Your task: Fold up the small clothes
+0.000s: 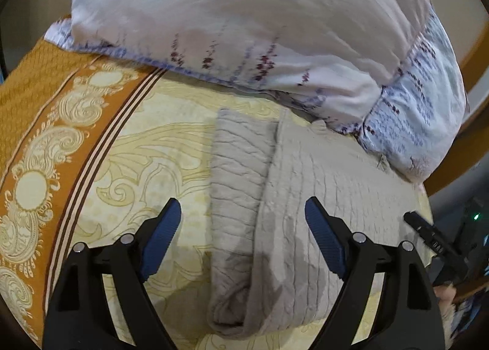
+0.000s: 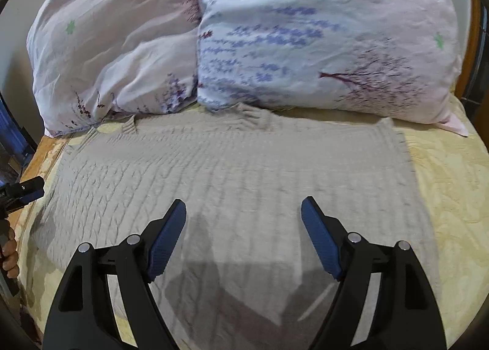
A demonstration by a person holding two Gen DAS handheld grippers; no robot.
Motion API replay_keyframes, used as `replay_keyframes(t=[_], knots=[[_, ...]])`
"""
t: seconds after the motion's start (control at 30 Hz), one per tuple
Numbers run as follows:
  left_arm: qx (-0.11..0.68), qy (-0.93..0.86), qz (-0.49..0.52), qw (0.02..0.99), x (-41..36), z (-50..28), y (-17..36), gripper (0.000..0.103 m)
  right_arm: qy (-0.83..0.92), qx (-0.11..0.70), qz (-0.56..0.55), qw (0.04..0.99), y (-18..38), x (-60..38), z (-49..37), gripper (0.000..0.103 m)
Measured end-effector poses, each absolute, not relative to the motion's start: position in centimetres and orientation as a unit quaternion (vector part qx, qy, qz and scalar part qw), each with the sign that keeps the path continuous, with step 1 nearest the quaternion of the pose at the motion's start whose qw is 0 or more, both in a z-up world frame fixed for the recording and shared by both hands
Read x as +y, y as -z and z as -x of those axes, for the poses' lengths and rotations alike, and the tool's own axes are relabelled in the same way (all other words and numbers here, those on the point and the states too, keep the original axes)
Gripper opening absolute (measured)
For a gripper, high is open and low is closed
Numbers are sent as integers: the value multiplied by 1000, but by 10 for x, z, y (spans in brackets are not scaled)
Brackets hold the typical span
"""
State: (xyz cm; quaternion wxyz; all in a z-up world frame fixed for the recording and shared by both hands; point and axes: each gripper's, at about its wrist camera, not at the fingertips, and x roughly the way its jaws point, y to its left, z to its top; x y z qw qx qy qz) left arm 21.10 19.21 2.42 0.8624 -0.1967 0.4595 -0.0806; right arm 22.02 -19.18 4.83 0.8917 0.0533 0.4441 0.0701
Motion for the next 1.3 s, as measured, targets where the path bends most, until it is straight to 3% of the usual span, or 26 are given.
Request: replay_keyframes(t=[0.3,0.63,0.73,0.87,1.13,1.3], knots=[[473,93,235,844,198,-221,-9,83,-49,446,3,894,-37,-167,-222,88],[472,100,255,838,194,-233,-8,83,-43,442,9,896,-34,-163,-224,90],[478,119,274,826,188,-237,-5,76,-44,442,7,896,-36,-164,-223,91],[478,116,273,827,181,-239,-5,76,-45,442,7,896,-36,-164,-224,91],[484,132,312,807,172,-242,1,55,-43,440,5,897,-37,-164,-222,91],[489,138,327,796,164,-244,4,32,-45,442,4,896,-36,-164,-224,91]])
